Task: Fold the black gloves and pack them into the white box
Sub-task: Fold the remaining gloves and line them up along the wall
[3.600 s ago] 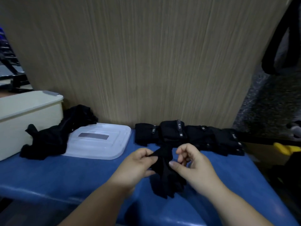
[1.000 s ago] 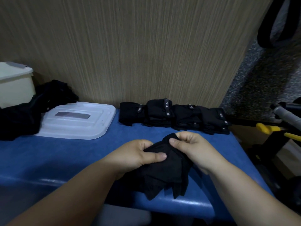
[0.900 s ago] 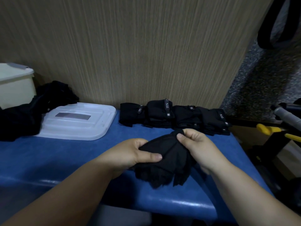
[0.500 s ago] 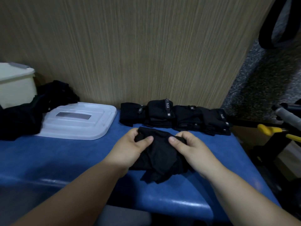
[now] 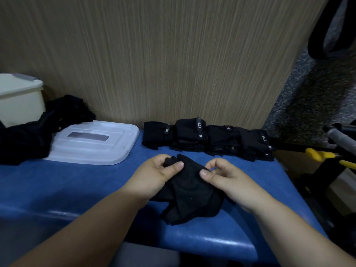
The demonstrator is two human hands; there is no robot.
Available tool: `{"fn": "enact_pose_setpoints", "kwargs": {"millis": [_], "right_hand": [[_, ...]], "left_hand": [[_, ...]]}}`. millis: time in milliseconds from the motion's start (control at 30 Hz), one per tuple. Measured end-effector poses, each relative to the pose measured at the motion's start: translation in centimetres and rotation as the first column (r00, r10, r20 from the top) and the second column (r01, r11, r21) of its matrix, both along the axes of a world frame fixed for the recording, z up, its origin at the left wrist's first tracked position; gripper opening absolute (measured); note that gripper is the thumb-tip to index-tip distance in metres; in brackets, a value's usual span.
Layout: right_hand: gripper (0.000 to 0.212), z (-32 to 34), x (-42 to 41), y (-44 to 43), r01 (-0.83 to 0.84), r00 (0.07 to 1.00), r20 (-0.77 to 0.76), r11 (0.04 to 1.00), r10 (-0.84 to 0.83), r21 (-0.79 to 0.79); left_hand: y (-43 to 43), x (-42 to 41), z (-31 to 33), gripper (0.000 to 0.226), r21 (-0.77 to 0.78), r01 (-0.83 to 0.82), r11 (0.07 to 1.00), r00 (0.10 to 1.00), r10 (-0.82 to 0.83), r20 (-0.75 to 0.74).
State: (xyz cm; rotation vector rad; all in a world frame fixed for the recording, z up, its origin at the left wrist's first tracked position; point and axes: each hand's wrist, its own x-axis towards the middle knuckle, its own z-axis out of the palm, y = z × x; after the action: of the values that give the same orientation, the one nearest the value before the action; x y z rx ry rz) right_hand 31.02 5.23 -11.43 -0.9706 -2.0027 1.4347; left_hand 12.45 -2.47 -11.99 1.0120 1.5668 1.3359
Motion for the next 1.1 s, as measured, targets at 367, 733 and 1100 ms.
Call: {"fn": "enact_pose_setpoints", "kwargs": {"millis": [367,733,1100], "right_hand": [[0.020,-0.7,0.1,0.3,0.203,0.970,0.106,0.971,-0.217,0.124],[0.057,0.8,1.6,-1.3,-0.045,0.704,0.543,0.734,-0.458,0.678],[0.054,-0.7,1.7,-0.8,-0.422,0.676,0.737,0.816,-0.007,0.396]], "left_hand": [[0.8,-1.2,-0.6,0.010,0.058,-0.205,0.977,0.954,0.212,-0.212],[-0.2,1.2,-1.0,0.038,-0.146,-0.032,0.989,0.687,-0.084,-0.722],[0.3,2.1,-0.4,0.023,0.061,-0.006,0.998,0.849,0.038,-0.527]]}}
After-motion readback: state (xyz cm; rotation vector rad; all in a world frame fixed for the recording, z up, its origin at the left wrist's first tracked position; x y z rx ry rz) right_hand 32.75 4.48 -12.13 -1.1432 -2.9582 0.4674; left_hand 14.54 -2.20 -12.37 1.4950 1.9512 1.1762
